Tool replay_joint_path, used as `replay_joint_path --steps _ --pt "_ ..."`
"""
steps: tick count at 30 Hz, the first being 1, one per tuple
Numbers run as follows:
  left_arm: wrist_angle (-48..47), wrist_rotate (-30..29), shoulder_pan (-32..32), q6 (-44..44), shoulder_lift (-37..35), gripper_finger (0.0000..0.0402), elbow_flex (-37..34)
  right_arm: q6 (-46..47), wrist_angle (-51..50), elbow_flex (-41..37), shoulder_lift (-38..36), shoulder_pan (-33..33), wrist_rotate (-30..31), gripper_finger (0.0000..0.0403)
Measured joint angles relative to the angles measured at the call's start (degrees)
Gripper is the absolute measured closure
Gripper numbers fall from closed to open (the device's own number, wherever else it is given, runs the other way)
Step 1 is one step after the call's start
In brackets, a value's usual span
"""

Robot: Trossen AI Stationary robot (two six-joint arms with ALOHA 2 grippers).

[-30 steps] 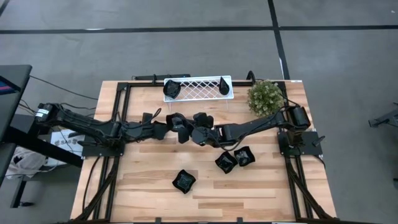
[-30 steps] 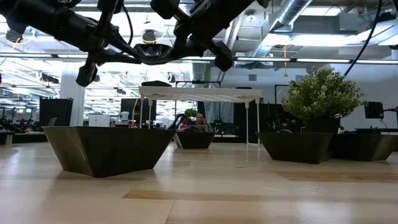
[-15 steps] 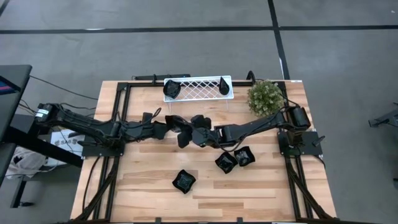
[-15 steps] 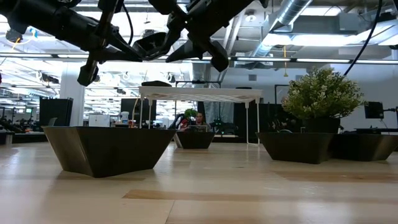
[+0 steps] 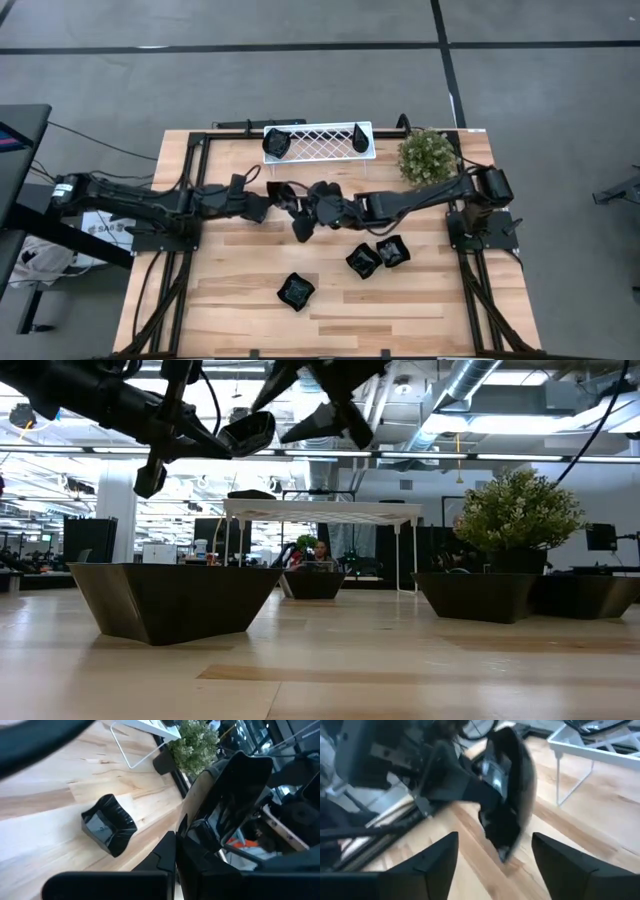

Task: Pick & Place Mini shaped plates
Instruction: Stack the black leaf shaped plate on top of the black leaf shaped plate on the shelf

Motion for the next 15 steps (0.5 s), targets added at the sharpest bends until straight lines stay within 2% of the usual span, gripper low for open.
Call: replay_joint_path --steps 7,11,15 --pt "-4.05 8.00 6.52 4.30 -2.32 0.0396 0.00 -0.69 -13.09 0.00 -5.42 -1.54 -2.20 0.0143" --pt "-4.71 12.06 10.49 6.31 -2.89 0.0396 0.35 -6.53 -16.22 0.01 -9.13 -1.85 -2.90 0.0143" --pt "-12.10 13.40 14.11 11.53 -2.89 0.0396 5.07 -10.28 -17.72 0.00 -13.35 -2.29 -1.45 0.0143"
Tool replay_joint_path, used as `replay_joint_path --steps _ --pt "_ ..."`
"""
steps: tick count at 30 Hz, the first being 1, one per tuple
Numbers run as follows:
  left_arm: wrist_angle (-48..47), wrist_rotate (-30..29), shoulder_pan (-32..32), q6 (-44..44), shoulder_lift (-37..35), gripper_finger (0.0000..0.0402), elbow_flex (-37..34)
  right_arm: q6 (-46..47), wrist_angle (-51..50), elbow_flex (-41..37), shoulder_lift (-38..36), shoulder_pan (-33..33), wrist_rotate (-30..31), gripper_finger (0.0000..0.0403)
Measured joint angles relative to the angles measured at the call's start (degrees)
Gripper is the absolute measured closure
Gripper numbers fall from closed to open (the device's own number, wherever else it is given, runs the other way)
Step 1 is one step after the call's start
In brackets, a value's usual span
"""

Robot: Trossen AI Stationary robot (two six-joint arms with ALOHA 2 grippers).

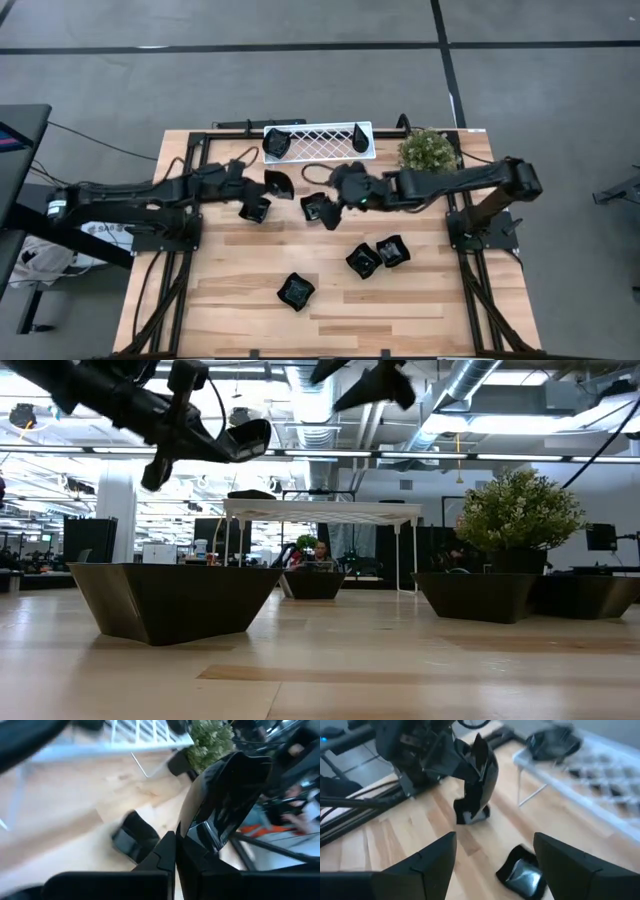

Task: Pick & Place Mini shaped plates
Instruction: Stack the black leaf shaped plate on top of the black leaf shaped plate on the shelf

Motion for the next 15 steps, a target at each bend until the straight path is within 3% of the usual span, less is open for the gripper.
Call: replay_joint_path --steps 9,15 --pt "-21.20 -2.48 13.51 15.65 1.17 0.0396 18.36 -7.78 -1.69 0.02 -7.60 -5.71 0.81 0.0143" --pt "-29.71 6.15 24.67 24.14 10.27 0.0396 26.44 -8.43 -3.51 0.02 -8.46 -11.11 0.71 0.0143"
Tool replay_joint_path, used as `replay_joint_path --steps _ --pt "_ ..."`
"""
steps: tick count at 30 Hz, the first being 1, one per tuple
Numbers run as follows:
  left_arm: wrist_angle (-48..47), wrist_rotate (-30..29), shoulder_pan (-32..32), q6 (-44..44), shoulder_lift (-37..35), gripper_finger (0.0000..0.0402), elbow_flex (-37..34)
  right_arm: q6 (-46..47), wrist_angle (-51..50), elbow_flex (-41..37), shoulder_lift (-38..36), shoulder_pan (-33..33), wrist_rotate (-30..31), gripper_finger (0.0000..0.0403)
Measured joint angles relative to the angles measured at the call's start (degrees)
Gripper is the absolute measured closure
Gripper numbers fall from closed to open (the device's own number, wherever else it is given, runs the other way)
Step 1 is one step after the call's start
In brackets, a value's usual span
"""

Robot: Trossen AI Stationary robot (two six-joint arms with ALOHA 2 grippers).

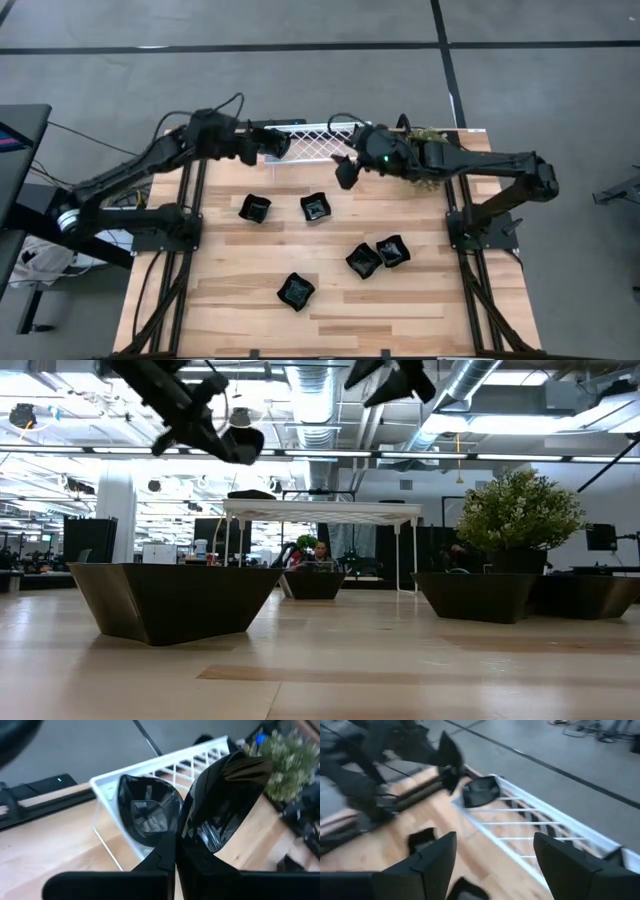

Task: Pick & Place Mini shaped plates
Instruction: Stack the black leaf shaped plate on top of the black leaf shaped plate on the shelf

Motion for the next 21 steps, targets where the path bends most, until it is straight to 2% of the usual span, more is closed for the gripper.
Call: replay_joint_path --steps 4,8,21 --pt "-0.02 4.86 2.63 3.16 6.61 0.0396 2.95 -1.73 -0.88 0.03 1.00 -2.94 -2.68 0.0143" --pt "-0.16 6.54 4.30 4.14 11.12 0.0396 5.02 -1.89 -2.51 -0.05 2.24 -4.59 -5.03 0.0143" --pt "-1.75 6.75 7.83 8.50 12.44 0.0396 5.54 -1.84 -4.78 -0.02 2.33 -5.31 -6.22 0.0143"
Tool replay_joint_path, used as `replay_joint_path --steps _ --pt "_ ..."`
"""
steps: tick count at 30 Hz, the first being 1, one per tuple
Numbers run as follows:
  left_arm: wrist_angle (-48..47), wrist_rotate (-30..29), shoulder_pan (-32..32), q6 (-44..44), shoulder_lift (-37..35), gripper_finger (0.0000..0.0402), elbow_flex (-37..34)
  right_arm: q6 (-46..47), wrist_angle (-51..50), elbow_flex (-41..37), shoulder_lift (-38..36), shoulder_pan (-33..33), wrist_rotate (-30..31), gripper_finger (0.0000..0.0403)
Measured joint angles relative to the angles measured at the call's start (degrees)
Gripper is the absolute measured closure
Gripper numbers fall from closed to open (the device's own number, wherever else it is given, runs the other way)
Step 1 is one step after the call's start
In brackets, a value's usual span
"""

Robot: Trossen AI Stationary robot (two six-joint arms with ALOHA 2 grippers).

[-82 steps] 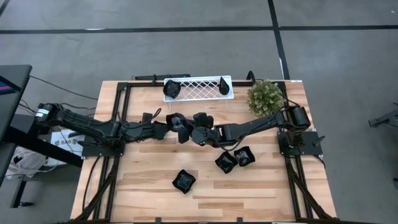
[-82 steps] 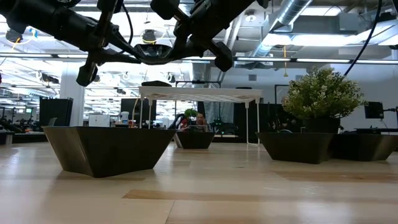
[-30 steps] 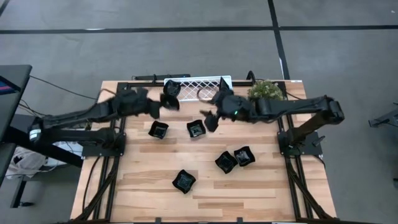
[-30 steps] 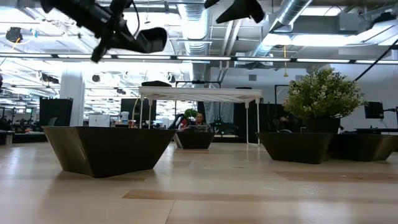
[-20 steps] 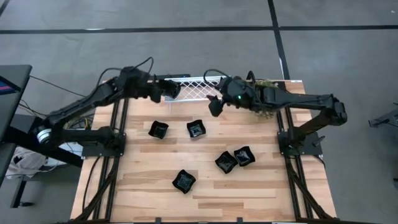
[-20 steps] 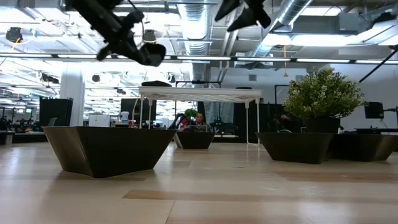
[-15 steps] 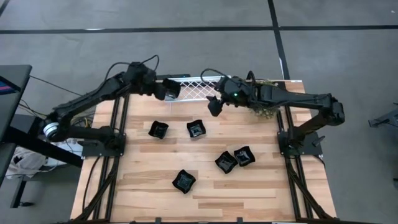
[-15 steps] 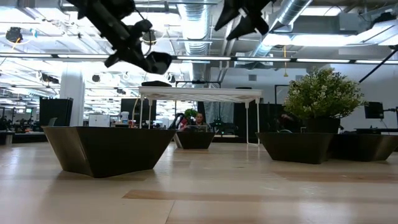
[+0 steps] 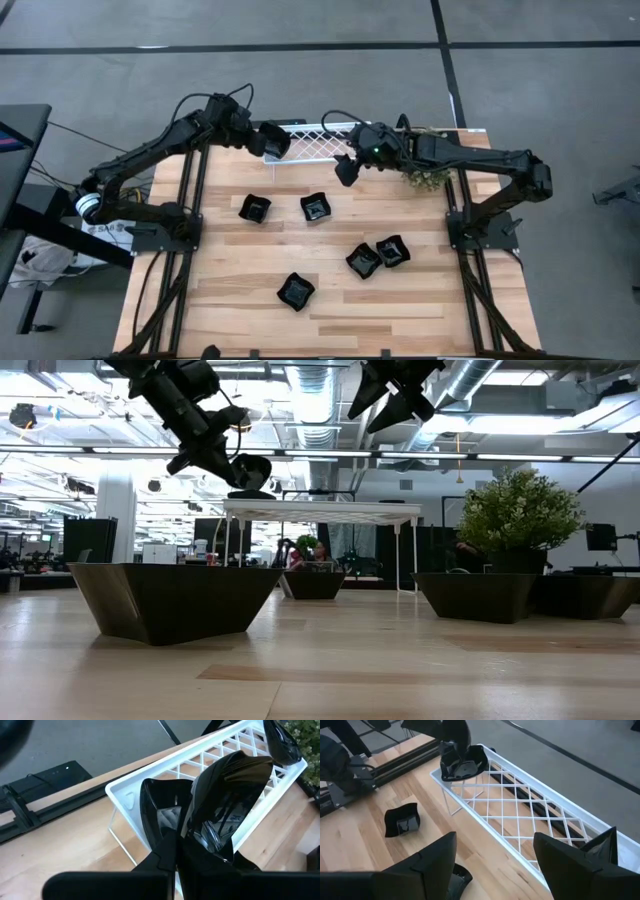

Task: Pick & Place Mini shaped plates
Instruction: Stack the black leaf shaped plate on top of the black leaf shaped plate on the shelf, then put the black distorted square plate on the shelf

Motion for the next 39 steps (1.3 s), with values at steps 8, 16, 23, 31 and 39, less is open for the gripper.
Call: replay_joint_path --steps 8,16,23,31,39 --pt "0.09 0.00 -0.04 0.97 0.00 0.0373 0.00 0.07 0.00 0.00 0.00 0.04 0.01 0.0143" --pt "0.09 -0.04 -0.04 0.79 0.00 0.0309 0.00 0.09 0.02 0.00 0.00 -0.07 0.02 0.0143" --pt "0.23 -0.04 -0.07 0.79 -1.98 0.0294 -0.02 0.07 0.65 0.00 0.00 -0.07 0.12 0.0143" --pt "0.90 -0.26 -3.16 0.79 -10.03 0.0297 -0.79 -0.57 5.57 0.00 0.22 -0.07 0.25 0.0143" --pt "8.89 -0.04 -16.64 -1.11 -20.65 0.0298 -9.89 -5.76 7.86 -0.09 2.08 2.03 0.16 0.0143"
